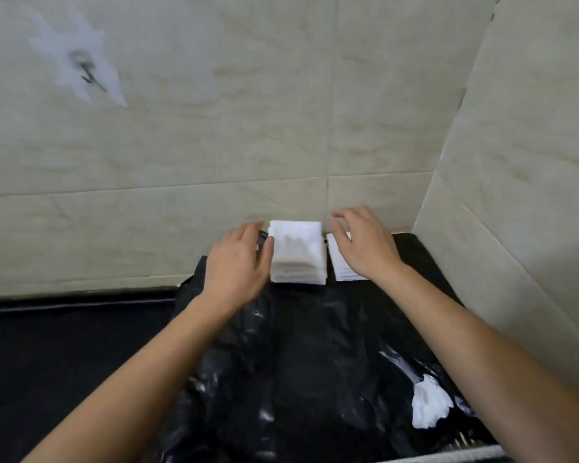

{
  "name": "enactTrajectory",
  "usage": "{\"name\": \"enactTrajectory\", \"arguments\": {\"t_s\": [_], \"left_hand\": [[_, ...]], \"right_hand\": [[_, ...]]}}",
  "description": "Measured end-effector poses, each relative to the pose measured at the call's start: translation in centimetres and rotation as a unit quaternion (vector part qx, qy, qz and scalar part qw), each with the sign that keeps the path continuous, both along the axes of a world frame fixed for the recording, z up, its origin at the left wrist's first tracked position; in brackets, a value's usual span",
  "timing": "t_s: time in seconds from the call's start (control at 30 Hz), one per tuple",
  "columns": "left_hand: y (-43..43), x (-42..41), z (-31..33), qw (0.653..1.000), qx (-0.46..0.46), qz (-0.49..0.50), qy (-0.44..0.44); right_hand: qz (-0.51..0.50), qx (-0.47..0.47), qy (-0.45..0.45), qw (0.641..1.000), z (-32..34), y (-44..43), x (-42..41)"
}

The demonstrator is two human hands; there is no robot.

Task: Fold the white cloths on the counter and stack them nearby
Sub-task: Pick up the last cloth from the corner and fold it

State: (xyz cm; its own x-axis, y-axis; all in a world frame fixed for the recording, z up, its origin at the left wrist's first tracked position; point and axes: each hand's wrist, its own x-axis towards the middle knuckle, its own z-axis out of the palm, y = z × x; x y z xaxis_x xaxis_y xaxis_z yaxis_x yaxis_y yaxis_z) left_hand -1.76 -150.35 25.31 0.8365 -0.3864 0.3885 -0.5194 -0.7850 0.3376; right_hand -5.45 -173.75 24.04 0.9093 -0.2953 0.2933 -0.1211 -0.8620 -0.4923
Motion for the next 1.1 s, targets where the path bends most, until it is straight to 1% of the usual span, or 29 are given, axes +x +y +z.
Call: {"name": "enactTrajectory", "arguments": {"t_s": [0.07,0.13,0.3,0.4,0.57,0.6,0.63,0.67,0.77,0.9,1.0,1.1], "left_hand": [[4.9,-0.4,0.0,0.998,0.046,0.04,-0.033],[11.3,-1.3,-0.5,0.991,0.086,0.097,-0.032],[26.4,-5.0,-1.8,0.968,0.118,0.22,-0.03],[35.4,-7.4,-2.3,0.951,0.135,0.277,-0.033],[52.3,-11.8,-3.6,0.925,0.162,0.343,-0.017],[57.1,-13.0,-3.8,0.92,0.165,0.356,-0.018],[59.0,-13.4,-4.2,0.917,0.167,0.363,-0.013],[63.2,-14.3,-4.3,0.914,0.165,0.371,-0.006],[73.0,-16.9,-4.5,0.9,0.158,0.406,0.024],[83.4,-17.9,-4.2,0.892,0.16,0.421,0.041],[89.3,-16.4,-4.0,0.893,0.145,0.424,0.032],[93.8,-14.0,-4.7,0.894,0.122,0.428,0.044]], "right_hand": [[0.039,-0.015,-0.025,0.999,0.5,4.5,1.5],[0.102,-0.023,-0.03,0.994,0.4,11.1,3.1],[0.253,-0.071,-0.017,0.965,-1.1,27.2,3.3],[0.312,-0.095,-0.007,0.945,-1.9,36.1,2.3],[0.344,-0.131,-0.005,0.93,-3.4,51.3,0.7],[0.35,-0.145,-0.007,0.925,-3.7,55.9,0.4],[0.35,-0.155,-0.001,0.924,-4.0,57.4,0.4],[0.345,-0.159,-0.002,0.925,-4.2,61.5,0.2],[0.338,-0.135,0.029,0.931,-4.7,71.6,-0.9],[0.365,-0.149,0.044,0.918,-5.1,81.9,-1.6],[0.375,-0.168,0.036,0.911,-5.0,87.8,-0.5],[0.378,-0.176,0.026,0.909,-5.2,92.6,1.7]]}}
